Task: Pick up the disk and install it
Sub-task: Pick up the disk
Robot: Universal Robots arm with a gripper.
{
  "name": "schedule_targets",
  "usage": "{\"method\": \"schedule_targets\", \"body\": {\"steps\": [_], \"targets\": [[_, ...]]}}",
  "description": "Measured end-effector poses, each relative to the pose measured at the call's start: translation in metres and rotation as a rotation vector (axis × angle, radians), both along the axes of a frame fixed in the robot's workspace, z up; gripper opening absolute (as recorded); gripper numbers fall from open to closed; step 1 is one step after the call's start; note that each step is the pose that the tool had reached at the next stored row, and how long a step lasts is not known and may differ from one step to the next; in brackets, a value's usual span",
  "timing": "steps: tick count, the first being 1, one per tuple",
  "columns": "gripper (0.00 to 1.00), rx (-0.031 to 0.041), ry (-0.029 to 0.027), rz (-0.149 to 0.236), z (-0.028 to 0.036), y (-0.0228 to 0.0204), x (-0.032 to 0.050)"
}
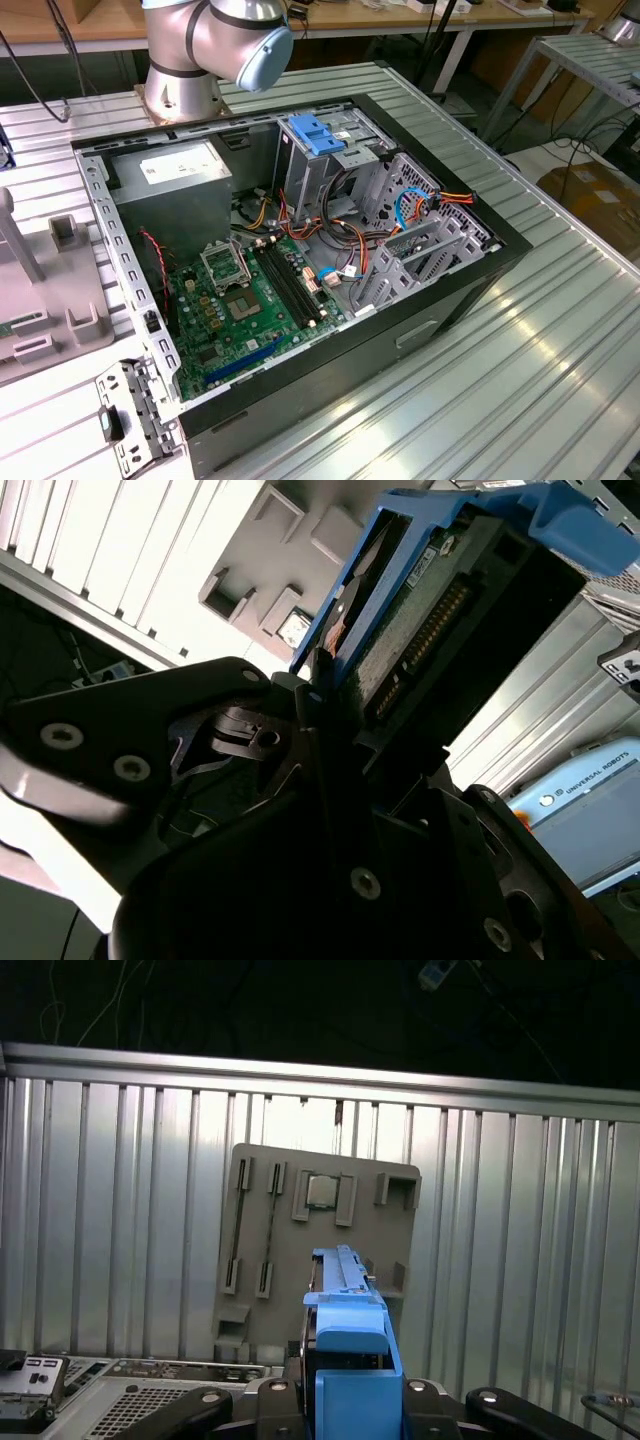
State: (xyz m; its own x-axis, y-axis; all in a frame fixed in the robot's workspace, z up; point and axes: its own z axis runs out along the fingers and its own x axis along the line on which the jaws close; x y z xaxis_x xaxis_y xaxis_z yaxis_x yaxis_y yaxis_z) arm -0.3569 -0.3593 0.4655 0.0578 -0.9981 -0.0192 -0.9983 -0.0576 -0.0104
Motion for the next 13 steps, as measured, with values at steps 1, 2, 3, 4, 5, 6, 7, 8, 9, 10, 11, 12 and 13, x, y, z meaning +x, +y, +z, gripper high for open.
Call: {"method": "schedule_targets", "body": {"steps": [1, 2, 3, 4, 5, 6, 7, 8, 9, 10, 11, 12, 13], "targets": [[0.36, 0.0001, -0.0001, 0.0, 0.0, -0.0007, 0.0004], [0.36, 0.0001, -0.0001, 0.0, 0.0, -0.0013, 0.0008], [0.36, 0.0001, -0.0001, 0.0, 0.0, -0.0024, 0.0018], [0.36, 0.0001, 0.0001, 0.0, 0.0, -0.0039, 0.0025], [0.36, 0.0001, 0.0, 0.0, 0.0, -0.0046, 0.0029], [0.36, 0.0002, 0.0, 0.0, 0.0, -0.0053, 0.0034], [0.36, 0.0002, 0.0, 0.0, 0.0, -0.0063, 0.004], [0.36, 0.0003, 0.0, 0.0, 0.0, -0.007, 0.0044], [0.36, 0.0003, 0.0, 0.0, 0.0, -0.0078, 0.005], [0.36, 0.0003, 0.0, 0.0, 0.0, -0.0084, 0.0053], [0.36, 0.0003, 0.0, 0.0, 0.0, -0.0092, 0.0057], [0.36, 0.0003, 0.0, 0.0, 0.0, -0.0099, 0.006], [0.36, 0.0003, 0.0, 0.0, 0.0, -0.0105, 0.0063]]}}
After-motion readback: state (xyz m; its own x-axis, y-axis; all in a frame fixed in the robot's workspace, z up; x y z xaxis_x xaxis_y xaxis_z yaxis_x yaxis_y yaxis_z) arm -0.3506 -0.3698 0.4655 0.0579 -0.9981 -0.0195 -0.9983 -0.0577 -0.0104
